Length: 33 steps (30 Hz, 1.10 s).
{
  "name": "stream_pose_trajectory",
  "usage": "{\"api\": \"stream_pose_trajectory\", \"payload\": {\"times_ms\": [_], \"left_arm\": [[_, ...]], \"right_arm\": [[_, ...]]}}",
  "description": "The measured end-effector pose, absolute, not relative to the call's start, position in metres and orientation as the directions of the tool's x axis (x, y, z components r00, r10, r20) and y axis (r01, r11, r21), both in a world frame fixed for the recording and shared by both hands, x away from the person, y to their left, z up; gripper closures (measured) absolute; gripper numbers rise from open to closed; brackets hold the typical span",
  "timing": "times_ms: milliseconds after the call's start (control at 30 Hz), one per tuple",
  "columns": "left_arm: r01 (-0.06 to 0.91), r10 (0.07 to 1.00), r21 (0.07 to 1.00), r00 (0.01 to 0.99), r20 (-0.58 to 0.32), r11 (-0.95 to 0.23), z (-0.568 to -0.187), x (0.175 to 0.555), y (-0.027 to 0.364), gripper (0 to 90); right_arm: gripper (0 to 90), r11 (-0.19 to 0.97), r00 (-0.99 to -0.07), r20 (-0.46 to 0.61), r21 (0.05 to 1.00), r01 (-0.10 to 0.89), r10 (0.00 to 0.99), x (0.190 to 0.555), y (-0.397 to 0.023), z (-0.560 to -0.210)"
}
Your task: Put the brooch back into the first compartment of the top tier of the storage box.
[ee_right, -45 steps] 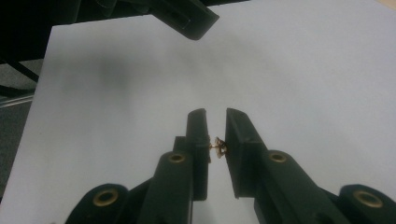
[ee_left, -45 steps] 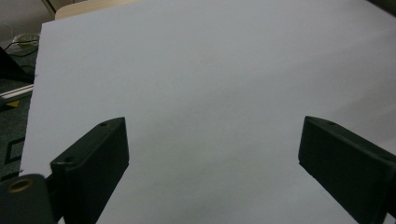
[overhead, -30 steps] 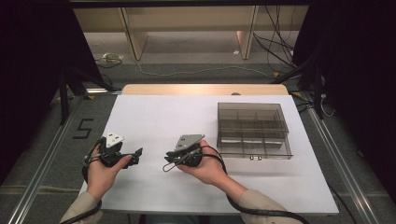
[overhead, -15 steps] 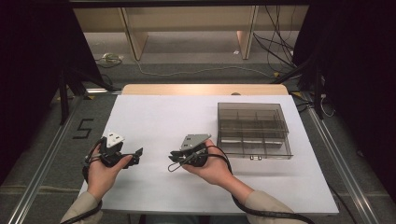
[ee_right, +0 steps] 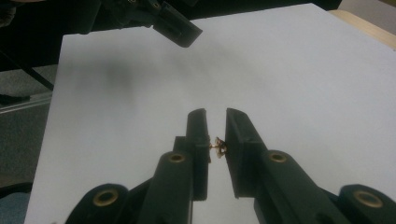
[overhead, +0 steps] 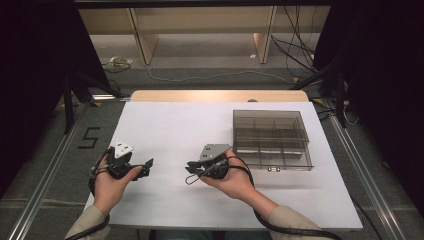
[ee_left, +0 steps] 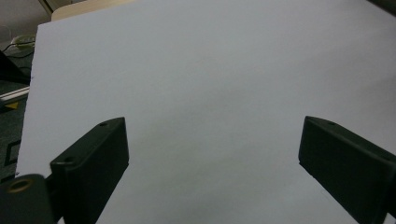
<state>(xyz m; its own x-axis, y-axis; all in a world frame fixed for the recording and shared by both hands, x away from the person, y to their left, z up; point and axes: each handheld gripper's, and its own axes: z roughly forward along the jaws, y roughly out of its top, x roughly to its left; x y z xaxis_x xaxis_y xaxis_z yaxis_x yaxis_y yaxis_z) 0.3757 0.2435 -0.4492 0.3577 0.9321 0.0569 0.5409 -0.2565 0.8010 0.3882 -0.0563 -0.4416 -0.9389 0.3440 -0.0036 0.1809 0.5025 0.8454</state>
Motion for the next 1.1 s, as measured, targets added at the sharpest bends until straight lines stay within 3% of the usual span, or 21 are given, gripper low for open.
{"api": "stream_pose_trajectory", "payload": {"times_ms": [1100], "left_arm": [[0.54,0.932,0.802,0.359,0.056,-0.256,-0.449,0.375,0.243,8.4]], "right_arm": [[80.8,0.489,-0.927,-0.02,0.854,0.179,0.375,0.384,-0.088,-0.432]]}}
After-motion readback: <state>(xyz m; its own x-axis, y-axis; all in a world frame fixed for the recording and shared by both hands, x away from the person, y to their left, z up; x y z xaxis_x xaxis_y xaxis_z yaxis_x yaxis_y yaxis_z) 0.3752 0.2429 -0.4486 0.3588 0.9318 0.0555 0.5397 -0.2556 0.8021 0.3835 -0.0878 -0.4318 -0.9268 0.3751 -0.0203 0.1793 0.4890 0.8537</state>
